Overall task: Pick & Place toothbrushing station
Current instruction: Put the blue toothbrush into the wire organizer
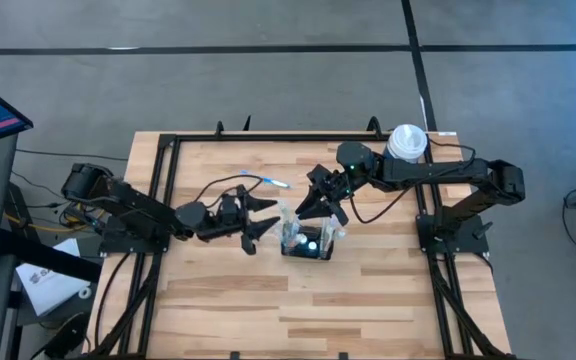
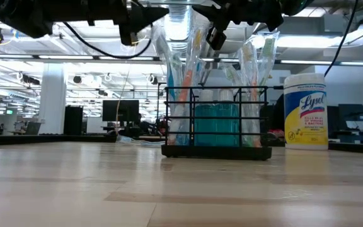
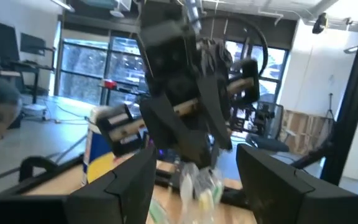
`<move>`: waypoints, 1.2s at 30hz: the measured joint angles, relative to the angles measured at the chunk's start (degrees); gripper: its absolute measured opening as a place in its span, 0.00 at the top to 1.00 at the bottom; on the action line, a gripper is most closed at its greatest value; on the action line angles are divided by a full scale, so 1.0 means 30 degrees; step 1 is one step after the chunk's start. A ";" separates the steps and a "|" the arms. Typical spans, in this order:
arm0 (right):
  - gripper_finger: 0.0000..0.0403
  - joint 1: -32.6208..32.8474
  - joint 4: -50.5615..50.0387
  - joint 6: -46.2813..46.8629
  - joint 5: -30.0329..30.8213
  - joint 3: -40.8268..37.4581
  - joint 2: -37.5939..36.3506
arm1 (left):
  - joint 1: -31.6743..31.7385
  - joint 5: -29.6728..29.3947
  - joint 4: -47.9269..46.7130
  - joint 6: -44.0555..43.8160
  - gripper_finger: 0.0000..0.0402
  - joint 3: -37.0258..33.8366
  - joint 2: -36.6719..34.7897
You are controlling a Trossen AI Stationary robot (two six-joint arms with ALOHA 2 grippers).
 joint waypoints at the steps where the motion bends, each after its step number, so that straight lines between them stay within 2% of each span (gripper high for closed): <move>1: 0.77 0.0000 0.0000 0.0000 0.0000 0.0000 0.0000 | 0.0000 -0.0067 -0.0237 0.0173 0.47 0.0000 -0.0359; 4: 0.77 0.0000 0.0000 -0.0082 0.0000 0.0000 0.0000 | 0.0000 -0.0191 -0.1301 0.1085 0.48 0.0000 -0.1521; 13: 0.77 0.0000 -0.0022 -0.0153 0.0000 0.0000 0.0000 | 0.0506 -0.3995 -0.7403 0.1451 0.51 0.0000 -0.4706; 20: 0.77 0.0000 -0.0160 -0.0160 0.0000 0.0000 0.0007 | 0.1869 -0.5079 -1.1209 0.1219 0.50 0.0000 -0.6428; 36: 0.77 0.0000 -0.0885 -0.0665 -0.0005 0.0000 0.0007 | 0.6540 -0.5065 -1.7715 -0.2290 0.51 -0.0007 -0.6572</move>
